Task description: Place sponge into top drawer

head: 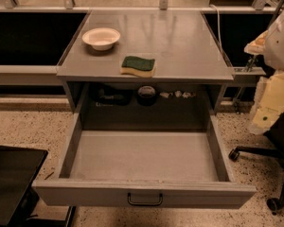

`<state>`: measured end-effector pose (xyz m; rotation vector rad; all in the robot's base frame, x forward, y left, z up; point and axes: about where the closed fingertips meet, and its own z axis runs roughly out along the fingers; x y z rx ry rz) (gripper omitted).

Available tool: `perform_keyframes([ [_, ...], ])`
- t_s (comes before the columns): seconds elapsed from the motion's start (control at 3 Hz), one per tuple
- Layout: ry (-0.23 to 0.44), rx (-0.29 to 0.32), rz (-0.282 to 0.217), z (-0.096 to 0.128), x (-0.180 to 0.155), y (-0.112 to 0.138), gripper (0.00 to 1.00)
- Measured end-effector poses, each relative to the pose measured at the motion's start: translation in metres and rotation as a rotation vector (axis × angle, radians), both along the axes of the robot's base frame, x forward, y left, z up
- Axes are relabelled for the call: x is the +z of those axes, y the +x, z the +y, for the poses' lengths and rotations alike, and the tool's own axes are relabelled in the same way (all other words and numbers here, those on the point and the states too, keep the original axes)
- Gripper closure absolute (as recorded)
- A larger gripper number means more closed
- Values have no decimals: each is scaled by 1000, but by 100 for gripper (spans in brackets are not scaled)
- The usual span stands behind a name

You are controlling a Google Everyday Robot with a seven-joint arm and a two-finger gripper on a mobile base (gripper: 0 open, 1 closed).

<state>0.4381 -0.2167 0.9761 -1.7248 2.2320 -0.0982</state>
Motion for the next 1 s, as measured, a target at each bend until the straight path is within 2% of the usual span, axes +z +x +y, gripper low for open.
perform_keyframes([
  [0.33,0,0,0,0,0,0,0],
  [0.67,24,25,0,2,1,19,0],
  [1.0,80,70,8,7,-3,69,0],
])
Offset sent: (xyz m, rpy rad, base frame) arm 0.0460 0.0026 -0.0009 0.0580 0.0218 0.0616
